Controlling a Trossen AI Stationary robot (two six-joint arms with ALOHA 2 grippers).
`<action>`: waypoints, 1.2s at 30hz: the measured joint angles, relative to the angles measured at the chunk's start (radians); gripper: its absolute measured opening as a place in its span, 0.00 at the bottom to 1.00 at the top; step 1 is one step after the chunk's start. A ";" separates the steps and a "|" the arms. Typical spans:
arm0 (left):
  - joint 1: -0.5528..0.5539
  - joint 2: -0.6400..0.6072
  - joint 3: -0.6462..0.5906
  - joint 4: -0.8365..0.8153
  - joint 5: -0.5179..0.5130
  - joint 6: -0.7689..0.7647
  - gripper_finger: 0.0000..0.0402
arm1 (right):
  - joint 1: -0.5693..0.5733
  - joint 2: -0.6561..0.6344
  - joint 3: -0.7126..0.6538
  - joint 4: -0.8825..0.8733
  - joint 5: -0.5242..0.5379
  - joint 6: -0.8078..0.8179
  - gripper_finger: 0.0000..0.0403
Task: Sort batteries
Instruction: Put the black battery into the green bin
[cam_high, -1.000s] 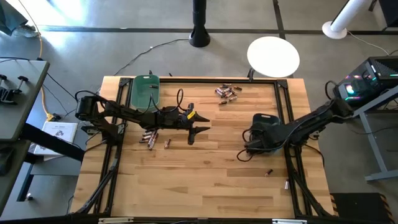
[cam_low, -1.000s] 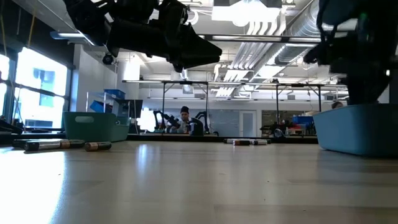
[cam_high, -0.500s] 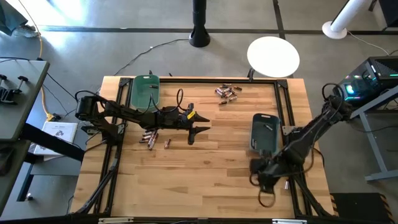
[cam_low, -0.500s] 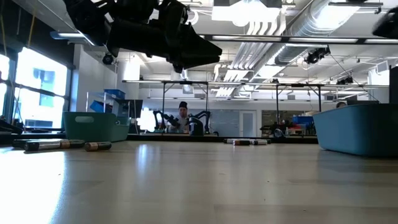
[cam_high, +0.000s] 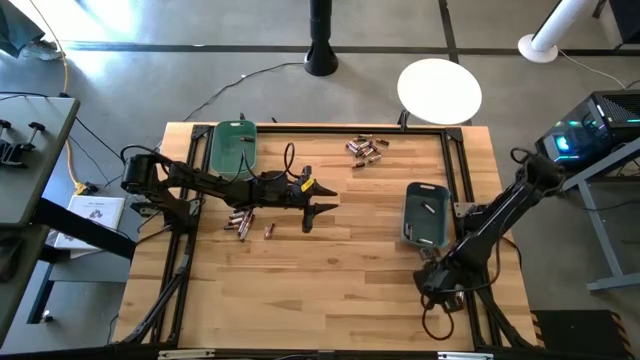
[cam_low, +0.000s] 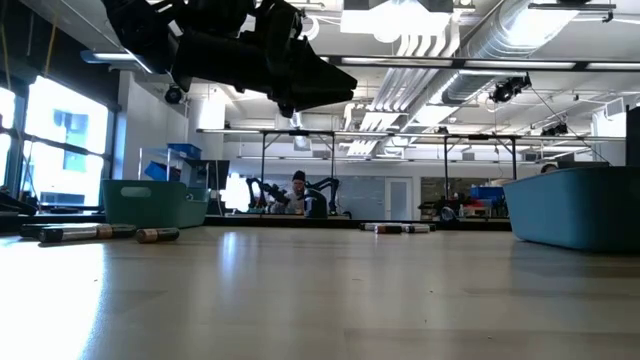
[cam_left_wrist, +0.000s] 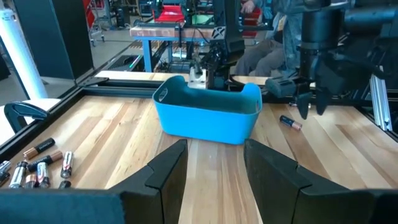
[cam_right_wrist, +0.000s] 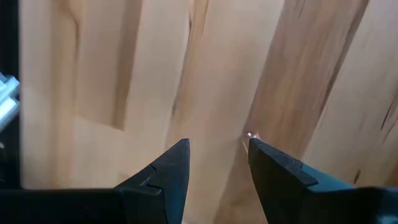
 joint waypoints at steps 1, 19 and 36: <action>0.000 0.000 0.000 0.000 0.000 0.000 0.38 | 0.000 0.007 -0.001 0.001 0.001 -0.026 0.39; 0.000 0.000 0.001 0.007 0.000 -0.008 0.38 | 0.001 0.214 0.027 -0.053 0.102 -0.197 0.30; 0.000 0.000 0.004 0.062 0.000 -0.008 0.38 | -0.017 0.216 0.194 -0.133 0.174 -0.204 0.07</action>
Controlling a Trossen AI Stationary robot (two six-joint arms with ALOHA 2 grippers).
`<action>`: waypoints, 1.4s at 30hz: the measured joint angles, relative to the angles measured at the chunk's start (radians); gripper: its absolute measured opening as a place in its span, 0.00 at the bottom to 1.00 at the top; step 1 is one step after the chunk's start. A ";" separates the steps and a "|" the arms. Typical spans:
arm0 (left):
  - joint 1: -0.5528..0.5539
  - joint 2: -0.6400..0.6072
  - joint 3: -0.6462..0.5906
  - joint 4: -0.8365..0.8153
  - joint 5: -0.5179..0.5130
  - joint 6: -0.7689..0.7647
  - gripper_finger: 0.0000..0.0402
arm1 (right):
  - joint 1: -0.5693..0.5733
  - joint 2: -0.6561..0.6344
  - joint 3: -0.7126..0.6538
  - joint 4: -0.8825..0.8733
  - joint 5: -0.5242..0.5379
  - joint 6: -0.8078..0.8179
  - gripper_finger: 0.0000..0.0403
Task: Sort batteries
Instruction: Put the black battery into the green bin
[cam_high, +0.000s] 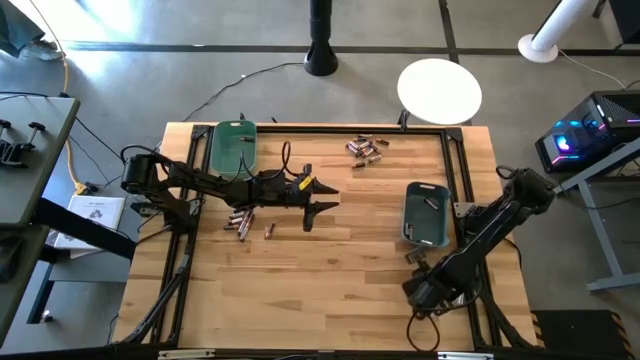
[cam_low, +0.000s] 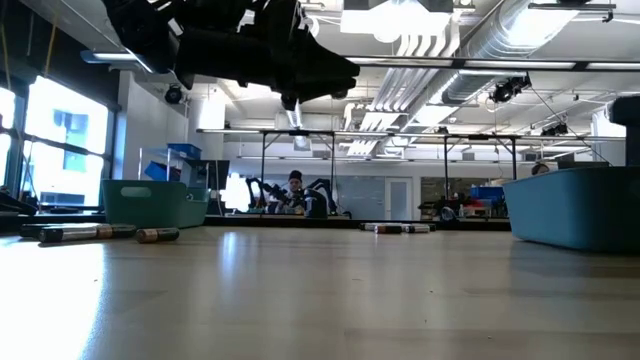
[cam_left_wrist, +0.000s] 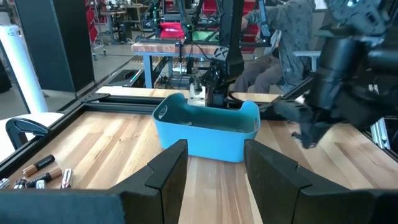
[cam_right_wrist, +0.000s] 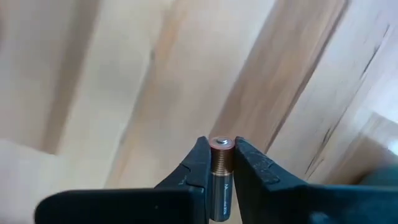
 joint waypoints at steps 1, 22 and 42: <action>0.000 0.000 0.000 0.000 0.000 0.000 0.38 | -0.004 -0.001 0.017 0.004 0.015 -0.003 0.07; -0.044 0.000 0.000 -0.033 0.000 0.238 0.38 | -0.410 -0.175 -0.565 2.215 0.113 -1.029 0.07; -0.072 0.000 0.000 0.177 0.240 0.184 0.58 | -0.501 -0.170 -0.346 1.951 0.149 -1.025 0.06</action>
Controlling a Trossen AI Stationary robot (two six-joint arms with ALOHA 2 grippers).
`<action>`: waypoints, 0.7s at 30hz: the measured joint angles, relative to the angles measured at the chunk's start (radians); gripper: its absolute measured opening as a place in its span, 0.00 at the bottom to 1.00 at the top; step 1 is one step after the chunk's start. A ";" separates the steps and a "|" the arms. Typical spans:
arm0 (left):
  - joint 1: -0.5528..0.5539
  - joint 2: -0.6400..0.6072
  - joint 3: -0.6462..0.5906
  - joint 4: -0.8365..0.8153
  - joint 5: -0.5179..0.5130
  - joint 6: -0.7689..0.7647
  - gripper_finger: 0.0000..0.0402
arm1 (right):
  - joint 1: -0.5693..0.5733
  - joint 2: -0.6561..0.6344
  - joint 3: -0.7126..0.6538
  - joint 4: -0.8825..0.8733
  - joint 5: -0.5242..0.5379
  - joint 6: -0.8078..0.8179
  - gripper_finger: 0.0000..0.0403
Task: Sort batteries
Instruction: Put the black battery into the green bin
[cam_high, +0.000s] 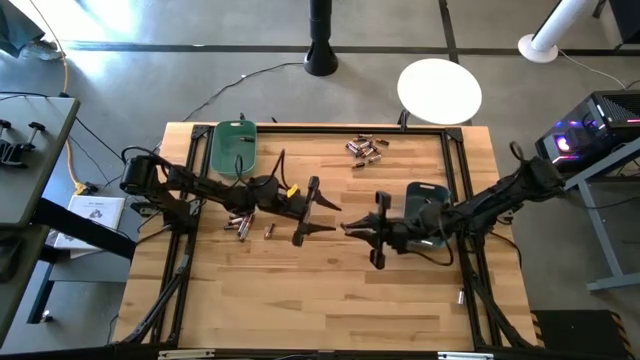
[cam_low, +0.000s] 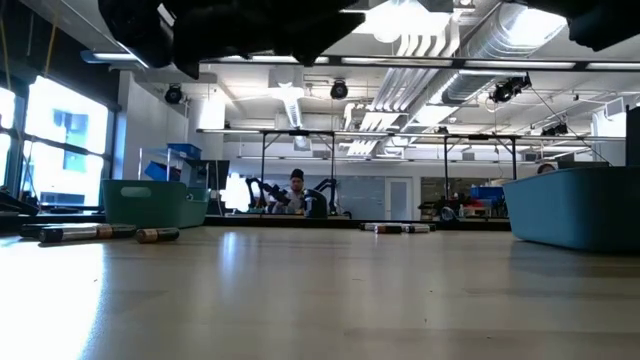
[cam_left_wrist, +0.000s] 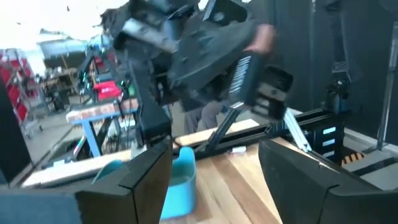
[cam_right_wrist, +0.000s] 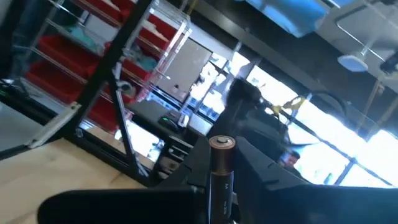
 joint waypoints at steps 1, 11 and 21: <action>-0.006 0.000 0.000 0.003 -0.002 0.017 0.58 | -0.002 0.000 0.008 -0.011 0.019 0.006 0.06; -0.082 0.000 0.057 -0.015 -0.170 0.121 0.50 | -0.020 0.000 0.022 -0.053 0.030 0.050 0.06; -0.087 0.000 0.091 -0.038 -0.189 0.118 0.33 | -0.019 0.000 0.022 -0.060 0.045 0.069 0.06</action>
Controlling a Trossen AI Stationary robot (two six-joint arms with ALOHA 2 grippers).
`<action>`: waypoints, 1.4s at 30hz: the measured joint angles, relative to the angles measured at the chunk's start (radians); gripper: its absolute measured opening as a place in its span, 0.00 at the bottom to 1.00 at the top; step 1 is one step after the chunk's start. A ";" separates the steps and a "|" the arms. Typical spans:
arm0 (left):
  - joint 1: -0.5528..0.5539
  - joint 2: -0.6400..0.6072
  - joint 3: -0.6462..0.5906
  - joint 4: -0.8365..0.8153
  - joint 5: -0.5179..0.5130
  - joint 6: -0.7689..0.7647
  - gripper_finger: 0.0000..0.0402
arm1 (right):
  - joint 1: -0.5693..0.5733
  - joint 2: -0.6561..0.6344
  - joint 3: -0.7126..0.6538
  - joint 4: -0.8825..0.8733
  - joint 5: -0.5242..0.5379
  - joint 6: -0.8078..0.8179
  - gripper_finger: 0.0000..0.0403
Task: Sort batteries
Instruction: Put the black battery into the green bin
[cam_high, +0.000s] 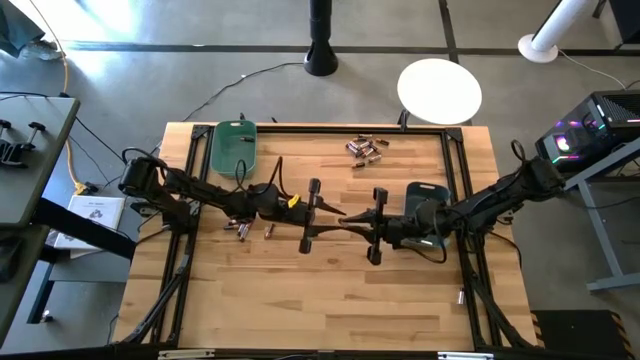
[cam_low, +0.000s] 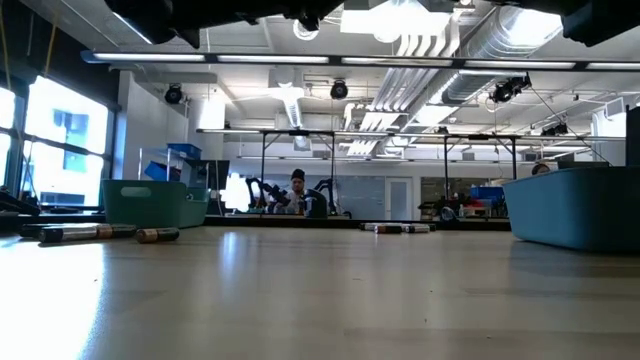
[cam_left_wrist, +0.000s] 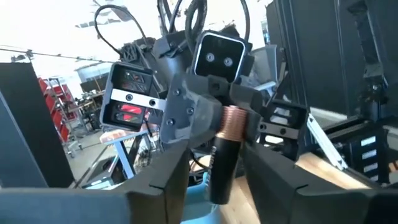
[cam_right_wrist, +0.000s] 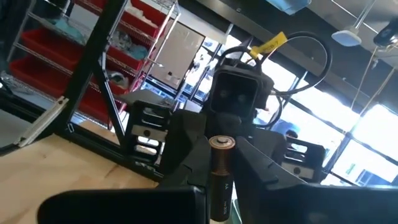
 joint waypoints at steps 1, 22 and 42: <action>0.000 0.000 0.000 -0.008 -0.006 0.009 0.30 | 0.000 0.000 0.000 -0.001 0.007 0.000 0.06; 0.001 0.000 0.000 -0.017 -0.039 0.012 0.20 | 0.000 0.000 0.000 0.015 0.035 0.019 0.06; 0.004 0.000 0.000 -0.031 -0.062 0.044 0.09 | -0.048 0.000 0.000 0.019 0.016 0.087 0.06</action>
